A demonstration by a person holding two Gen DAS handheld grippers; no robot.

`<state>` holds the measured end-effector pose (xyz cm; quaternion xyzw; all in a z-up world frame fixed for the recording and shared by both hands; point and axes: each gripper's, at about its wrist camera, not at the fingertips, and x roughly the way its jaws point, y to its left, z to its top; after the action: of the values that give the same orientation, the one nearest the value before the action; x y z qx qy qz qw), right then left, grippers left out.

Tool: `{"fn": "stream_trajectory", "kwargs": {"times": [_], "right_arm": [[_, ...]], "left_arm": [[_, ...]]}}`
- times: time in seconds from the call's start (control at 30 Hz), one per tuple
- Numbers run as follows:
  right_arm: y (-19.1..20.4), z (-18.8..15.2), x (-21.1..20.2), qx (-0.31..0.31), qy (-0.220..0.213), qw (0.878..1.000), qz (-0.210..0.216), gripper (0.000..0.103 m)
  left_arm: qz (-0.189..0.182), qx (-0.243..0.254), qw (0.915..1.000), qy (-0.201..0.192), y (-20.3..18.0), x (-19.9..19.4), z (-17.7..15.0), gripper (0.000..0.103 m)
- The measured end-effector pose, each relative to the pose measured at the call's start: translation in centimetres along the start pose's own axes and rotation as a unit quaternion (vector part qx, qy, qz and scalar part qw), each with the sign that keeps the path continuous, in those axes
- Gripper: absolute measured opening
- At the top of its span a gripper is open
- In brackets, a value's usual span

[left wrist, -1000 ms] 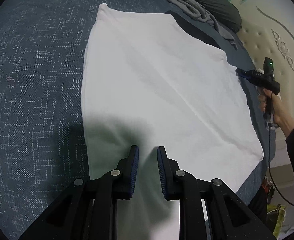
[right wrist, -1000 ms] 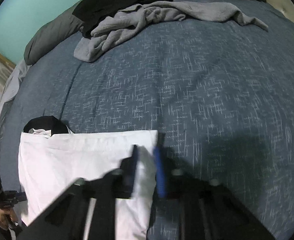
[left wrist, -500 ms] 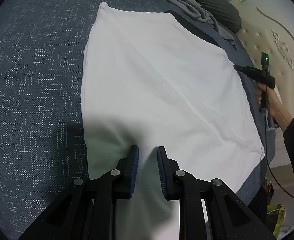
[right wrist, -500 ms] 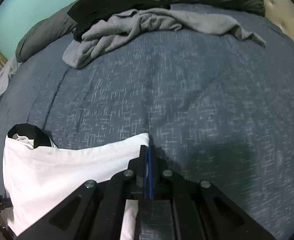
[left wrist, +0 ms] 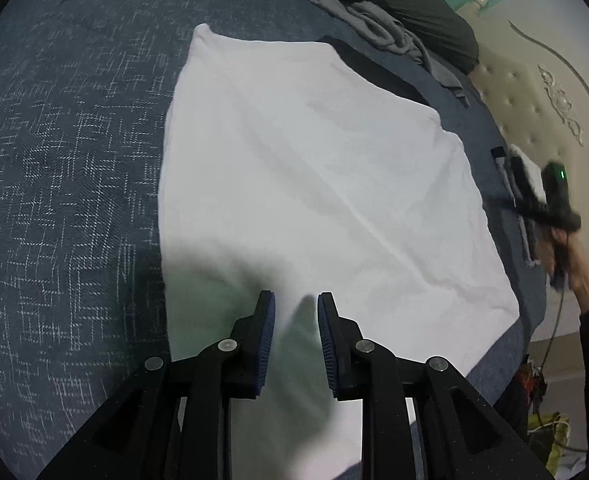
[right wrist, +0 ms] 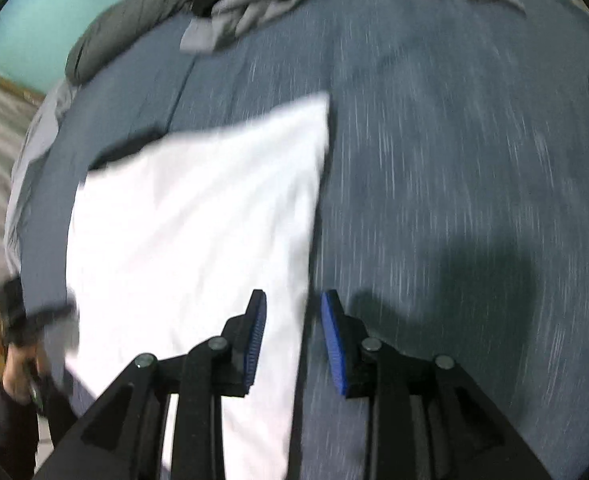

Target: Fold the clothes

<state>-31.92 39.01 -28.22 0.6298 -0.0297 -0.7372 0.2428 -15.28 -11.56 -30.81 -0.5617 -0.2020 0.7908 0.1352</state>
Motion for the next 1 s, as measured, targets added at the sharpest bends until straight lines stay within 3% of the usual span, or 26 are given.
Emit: {"fn": "stream_trajectory", "kwargs": {"times": [0.2,0.33,0.37,0.47,0.53,0.63,0.87,1.0], "right_arm": [[-0.1,-6.8,-0.9,0.011,0.028,0.999,0.026,0.029],[-0.1,-8.7,-0.8,0.018,0.026,0.999,0.037,0.025],[-0.2,-8.8,-0.7,0.023,0.026,0.999,0.041,0.017],[-0.4,-9.1,-0.4,0.034,0.022,0.998,0.053,0.005],[-0.3,-9.3,-0.6,0.036,0.014,0.997,0.061,0.002],[-0.7,-9.0,-1.1,0.044,0.002,0.996,0.072,0.002],[-2.6,-9.8,-0.8,0.07,0.009,0.997,0.044,0.001],[-2.0,-9.6,-1.7,0.069,-0.005,0.995,0.069,0.002]], "left_arm": [[0.004,0.005,1.0,0.007,-0.9,0.1,-0.5,0.025],[0.007,0.005,0.9999,0.011,-1.2,0.2,-0.8,0.026],[0.009,0.005,0.9999,0.013,-1.2,0.3,-0.9,0.026],[0.013,0.004,0.9998,0.018,-1.3,0.6,-1.1,0.025],[0.016,0.004,0.9997,0.02,-1.3,0.7,-1.3,0.026],[0.018,0.004,0.9996,0.022,-1.3,0.6,-1.4,0.026],[0.018,0.009,0.9995,0.023,-1.7,0.7,-1.3,0.026],[0.017,0.01,0.9995,0.024,-1.8,0.7,-1.2,0.026]]}}
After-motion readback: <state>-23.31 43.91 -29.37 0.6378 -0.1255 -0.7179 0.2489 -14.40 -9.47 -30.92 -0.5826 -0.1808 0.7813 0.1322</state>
